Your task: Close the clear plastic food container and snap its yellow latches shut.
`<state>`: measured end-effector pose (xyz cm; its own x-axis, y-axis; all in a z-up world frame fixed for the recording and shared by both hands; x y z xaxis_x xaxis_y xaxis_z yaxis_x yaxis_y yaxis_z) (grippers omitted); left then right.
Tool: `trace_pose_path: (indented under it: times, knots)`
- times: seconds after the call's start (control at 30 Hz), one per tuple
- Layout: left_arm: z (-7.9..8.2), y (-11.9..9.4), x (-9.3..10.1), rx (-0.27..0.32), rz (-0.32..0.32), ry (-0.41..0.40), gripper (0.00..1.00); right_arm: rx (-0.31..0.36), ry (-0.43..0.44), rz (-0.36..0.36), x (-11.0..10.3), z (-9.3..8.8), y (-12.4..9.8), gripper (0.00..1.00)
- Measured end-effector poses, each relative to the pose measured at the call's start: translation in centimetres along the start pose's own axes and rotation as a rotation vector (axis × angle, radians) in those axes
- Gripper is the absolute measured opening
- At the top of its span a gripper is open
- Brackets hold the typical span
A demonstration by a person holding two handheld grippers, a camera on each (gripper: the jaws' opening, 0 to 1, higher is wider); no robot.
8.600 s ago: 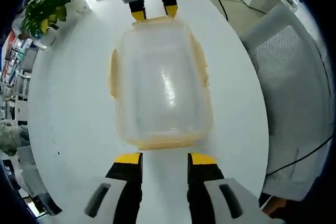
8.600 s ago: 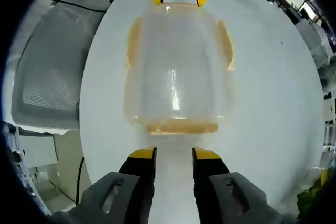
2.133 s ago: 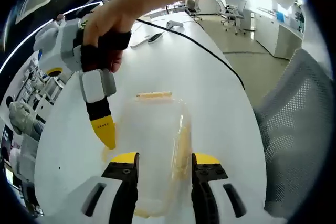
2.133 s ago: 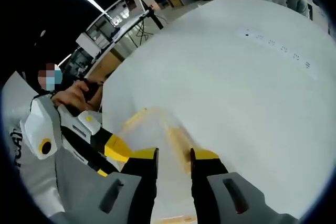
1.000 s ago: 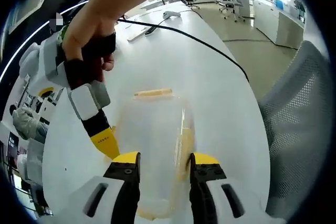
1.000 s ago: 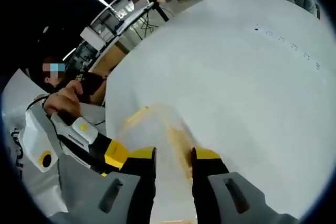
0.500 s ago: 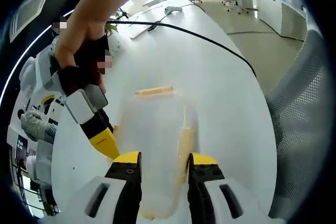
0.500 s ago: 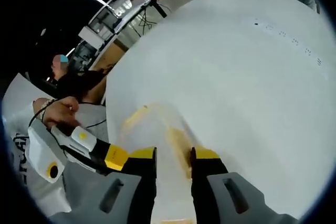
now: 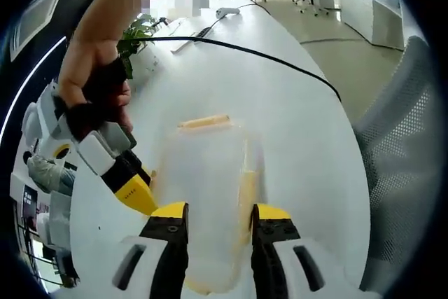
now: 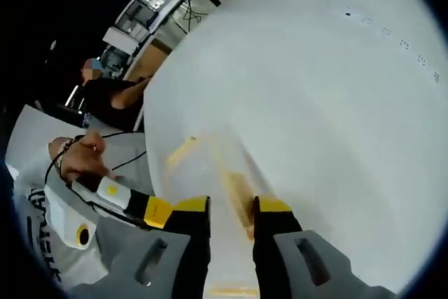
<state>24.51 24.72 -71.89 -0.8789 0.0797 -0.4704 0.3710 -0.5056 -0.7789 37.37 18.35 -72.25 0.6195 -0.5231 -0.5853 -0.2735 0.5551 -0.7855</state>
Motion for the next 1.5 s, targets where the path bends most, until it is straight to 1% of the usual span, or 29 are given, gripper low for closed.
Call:
trace_pose_path:
  times: [0.07, 0.1, 0.13, 0.3, 0.5, 0.67, 0.73, 0.8, 0.87, 0.9, 0.93, 0.97, 1.0, 1.03, 1.07, 1.13, 1.17, 1.2, 1.23, 1.27, 1.3, 1.4, 1.43, 1.47, 1.5]
  knots:
    - [0.0, 0.2, 0.2, -0.011, 0.008, 0.013, 0.29, -0.027, 0.005, -0.007, -0.1, 0.2, 0.1, 0.16]
    - [0.2, 0.5, 0.2, -0.013, 0.03, 0.04, 0.29, -0.008, 0.003, 0.007, -0.1, 0.4, 0.4, 0.15]
    - [0.3, 0.7, 0.3, -0.019, 0.027, 0.028, 0.29, -0.04, 0.021, 0.006, -0.3, 0.1, 0.3, 0.15]
    - [0.2, 0.3, 0.2, -0.011, 0.027, 0.035, 0.3, -0.04, 0.021, 0.023, -0.6, -0.4, 0.3, 0.16]
    - [0.2, 0.3, 0.2, -0.011, 0.021, 0.032, 0.31, -0.055, -0.002, 0.006, -1.2, -0.7, 0.4, 0.17]
    - [0.1, 0.3, 0.2, -0.009, 0.025, 0.032, 0.31, -0.034, -0.018, 0.0, -1.3, -1.1, 0.2, 0.18]
    - [0.1, 0.3, 0.2, -0.004, 0.025, 0.034, 0.31, -0.029, -0.04, -0.009, -1.5, -1.2, 0.2, 0.19]
    - [0.1, 0.3, 0.2, -0.002, 0.025, 0.042, 0.32, -0.023, -0.041, -0.03, -1.7, -1.3, 0.1, 0.19]
    - [0.0, 0.2, 0.3, 0.007, 0.028, 0.038, 0.32, -0.007, -0.07, -0.057, -1.9, -1.3, 0.0, 0.19]
    - [-0.1, 0.2, 0.3, 0.016, 0.031, 0.031, 0.32, -0.001, -0.065, -0.067, -2.0, -1.4, 0.0, 0.19]
    - [0.0, 0.1, 0.3, 0.041, 0.039, -0.031, 0.32, 0.01, -0.037, -0.088, -2.1, -1.4, -0.1, 0.19]
    - [0.1, 0.0, 0.2, 0.046, 0.037, -0.05, 0.32, 0.014, -0.039, -0.095, -2.2, -1.5, -0.1, 0.2]
    - [0.1, 0.0, 0.0, 0.044, 0.025, -0.029, 0.32, 0.021, -0.049, -0.103, -2.2, -1.4, -0.2, 0.2]
    - [0.1, -0.1, -0.2, 0.043, 0.018, -0.036, 0.32, 0.066, -0.087, -0.111, -2.4, -1.3, -0.1, 0.19]
    - [0.0, -0.2, -0.2, 0.044, 0.005, -0.036, 0.33, 0.086, -0.102, -0.12, -2.5, -1.2, -0.1, 0.18]
    - [-0.1, -0.5, -0.4, 0.047, 0.013, -0.069, 0.42, 0.097, -0.093, -0.13, -2.8, -1.5, -0.5, 0.18]
    - [-0.1, -0.7, -0.5, 0.076, 0.013, -0.114, 0.47, 0.127, -0.093, -0.132, -2.9, -1.4, -0.8, 0.2]
    - [-0.1, -0.9, -0.4, 0.091, 0.003, -0.139, 0.51, 0.154, -0.095, -0.135, -3.0, -1.2, -1.0, 0.23]
    - [-0.2, -1.1, -0.4, 0.105, -0.014, -0.158, 0.52, 0.175, -0.084, -0.139, -3.2, -1.2, -1.3, 0.25]
    - [-0.4, -1.2, -0.4, 0.1, -0.018, -0.172, 0.51, 0.182, -0.077, -0.141, -3.2, -1.3, -1.6, 0.27]
    - [-0.8, -1.3, -0.6, 0.083, -0.007, -0.166, 0.51, 0.19, -0.075, -0.145, -3.3, -1.3, -1.9, 0.27]
    - [-1.5, -1.7, -0.5, 0.068, -0.01, -0.178, 0.52, 0.212, -0.092, -0.18, -3.2, -1.4, -2.6, 0.27]
    - [-1.7, -1.9, -0.4, 0.072, -0.018, -0.188, 0.54, 0.214, -0.092, -0.186, -3.2, -1.5, -2.8, 0.27]
    - [-2.0, -2.0, -0.1, 0.063, -0.038, -0.195, 0.56, 0.224, -0.092, -0.192, -3.3, -1.6, -3.1, 0.28]
    - [-2.3, -2.1, -0.1, 0.053, -0.042, -0.196, 0.6, 0.228, -0.09, -0.195, -3.3, -1.7, -3.3, 0.29]
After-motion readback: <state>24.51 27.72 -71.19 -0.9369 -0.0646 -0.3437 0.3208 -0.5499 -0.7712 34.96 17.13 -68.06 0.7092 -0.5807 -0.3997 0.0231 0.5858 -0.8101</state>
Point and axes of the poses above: the point that each gripper's makers call its tool centre point, and the gripper's own axes: y roughly forward along the fingers, x roughly to its right, z roughly out of its top, the point moved 8 cm from there along -y, roughly backward along the fingers, and after that the axes turned 5 degrees about y, right-handed, at the moved point
